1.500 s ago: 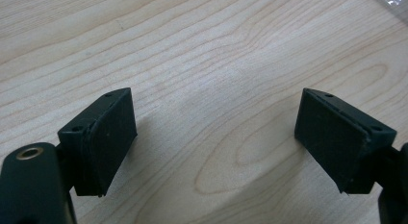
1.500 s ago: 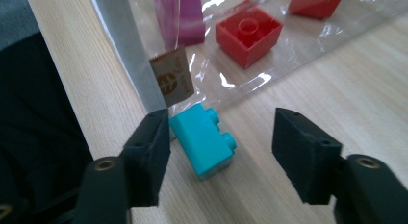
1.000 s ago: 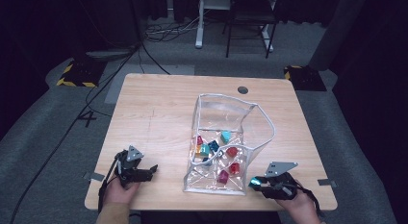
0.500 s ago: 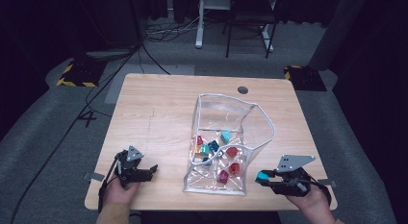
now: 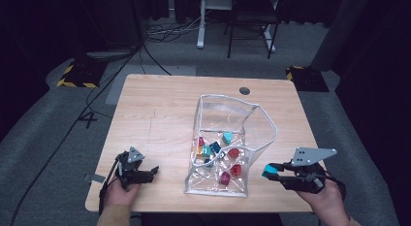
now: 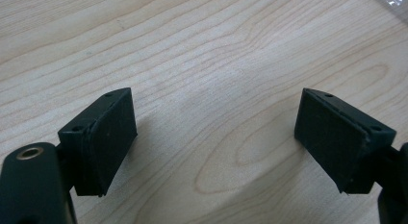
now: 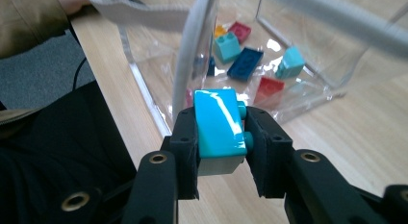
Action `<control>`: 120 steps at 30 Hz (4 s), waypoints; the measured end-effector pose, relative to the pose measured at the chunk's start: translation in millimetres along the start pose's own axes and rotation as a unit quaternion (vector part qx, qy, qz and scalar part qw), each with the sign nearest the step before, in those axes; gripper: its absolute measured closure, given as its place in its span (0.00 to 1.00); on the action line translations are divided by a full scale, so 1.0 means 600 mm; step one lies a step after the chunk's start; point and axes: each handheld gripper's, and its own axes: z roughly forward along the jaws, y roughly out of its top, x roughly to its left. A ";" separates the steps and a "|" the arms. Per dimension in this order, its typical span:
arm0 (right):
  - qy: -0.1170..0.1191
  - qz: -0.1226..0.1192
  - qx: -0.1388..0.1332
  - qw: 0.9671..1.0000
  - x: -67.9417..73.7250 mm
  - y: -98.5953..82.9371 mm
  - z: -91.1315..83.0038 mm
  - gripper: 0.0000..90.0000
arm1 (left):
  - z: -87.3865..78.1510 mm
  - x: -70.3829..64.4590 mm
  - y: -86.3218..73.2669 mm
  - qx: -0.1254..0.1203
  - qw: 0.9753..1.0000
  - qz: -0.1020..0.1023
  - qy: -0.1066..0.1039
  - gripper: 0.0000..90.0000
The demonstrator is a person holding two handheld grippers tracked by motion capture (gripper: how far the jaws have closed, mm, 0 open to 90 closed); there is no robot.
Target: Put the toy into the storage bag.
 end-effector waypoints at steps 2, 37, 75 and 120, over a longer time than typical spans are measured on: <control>-0.001 -0.003 -0.011 1.000 -0.002 0.017 -0.012 0.74 | 0.000 0.000 -0.001 -0.001 1.000 -0.002 0.001 0.17; -0.017 0.006 -0.079 0.997 -0.082 0.162 -0.067 0.74 | -0.001 0.000 -0.002 -0.002 1.000 -0.004 0.001 0.16; -0.044 0.038 -0.057 0.997 -0.172 0.195 0.037 0.47 | 0.001 0.001 0.000 -0.001 1.000 -0.003 0.001 0.16; -0.132 0.139 0.046 0.980 -0.226 -0.131 0.064 0.30 | 0.001 0.000 0.000 -0.001 1.000 -0.003 0.001 0.16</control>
